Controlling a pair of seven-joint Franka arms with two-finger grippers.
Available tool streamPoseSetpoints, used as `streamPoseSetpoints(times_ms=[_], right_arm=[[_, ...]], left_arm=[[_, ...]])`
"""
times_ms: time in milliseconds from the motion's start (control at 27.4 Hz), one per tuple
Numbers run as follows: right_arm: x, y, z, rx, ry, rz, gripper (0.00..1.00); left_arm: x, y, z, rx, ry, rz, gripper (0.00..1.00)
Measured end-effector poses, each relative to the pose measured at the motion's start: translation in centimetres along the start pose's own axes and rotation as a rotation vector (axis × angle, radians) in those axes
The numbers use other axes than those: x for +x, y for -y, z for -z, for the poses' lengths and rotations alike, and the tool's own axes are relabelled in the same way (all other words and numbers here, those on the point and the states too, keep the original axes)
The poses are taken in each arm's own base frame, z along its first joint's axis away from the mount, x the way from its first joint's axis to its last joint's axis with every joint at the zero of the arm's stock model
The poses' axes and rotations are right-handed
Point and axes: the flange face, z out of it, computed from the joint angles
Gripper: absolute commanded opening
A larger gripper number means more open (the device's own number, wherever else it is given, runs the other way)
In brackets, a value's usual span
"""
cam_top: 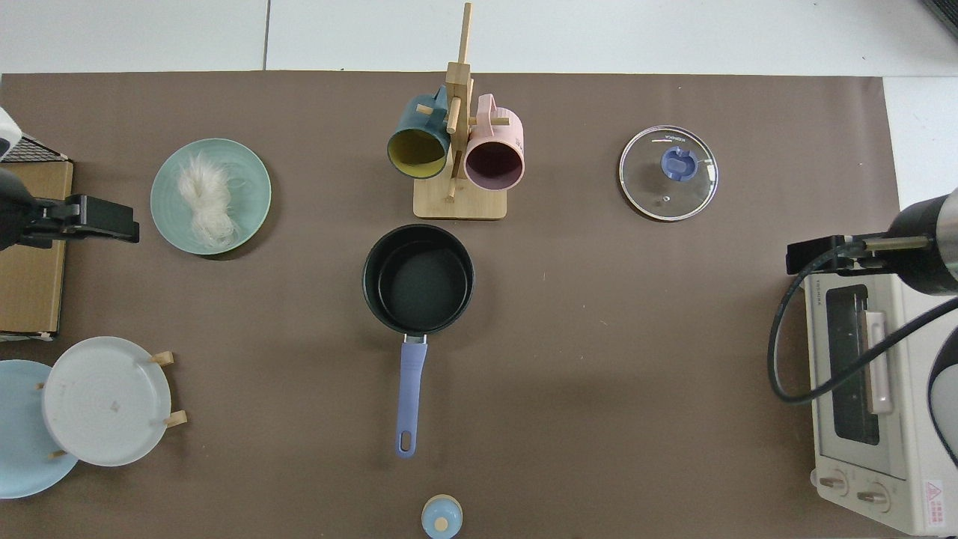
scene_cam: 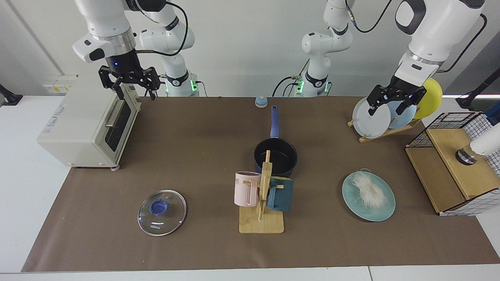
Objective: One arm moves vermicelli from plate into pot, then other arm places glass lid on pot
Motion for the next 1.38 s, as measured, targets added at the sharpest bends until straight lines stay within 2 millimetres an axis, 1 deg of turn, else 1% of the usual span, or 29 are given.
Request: streamPoseSetpoints(times_ms=[437, 547, 692, 802, 1057, 1203, 1385], right_arm=[[0.0, 0.0, 0.0, 0.000, 0.000, 0.000, 1.00], [0.0, 0.0, 0.0, 0.000, 0.000, 0.000, 1.00], [0.0, 0.0, 0.0, 0.000, 0.000, 0.000, 1.00], [0.0, 0.0, 0.0, 0.000, 0.000, 0.000, 1.00], [0.0, 0.0, 0.0, 0.000, 0.000, -0.001, 1.00], [0.0, 0.0, 0.0, 0.000, 0.000, -0.001, 1.00], [0.0, -0.1, 0.0, 0.000, 0.000, -0.001, 1.00]], left_arm=[[0.7, 0.5, 0.0, 0.001, -0.039, -0.014, 1.00], [1.2, 0.7, -0.4, 0.002, -0.053, -0.017, 1.00], [2.3, 1.4, -1.5, 0.002, -0.059, -0.009, 1.00], [3.6, 2.1, -3.1, -0.002, -0.063, -0.001, 1.00], [7.1, 3.4, -9.0, -0.015, -0.080, 0.016, 1.00], [7.7, 4.4, -12.0, -0.019, -0.063, 0.031, 1.00], [8.3, 4.9, -16.5, -0.024, -0.059, 0.048, 1.00]])
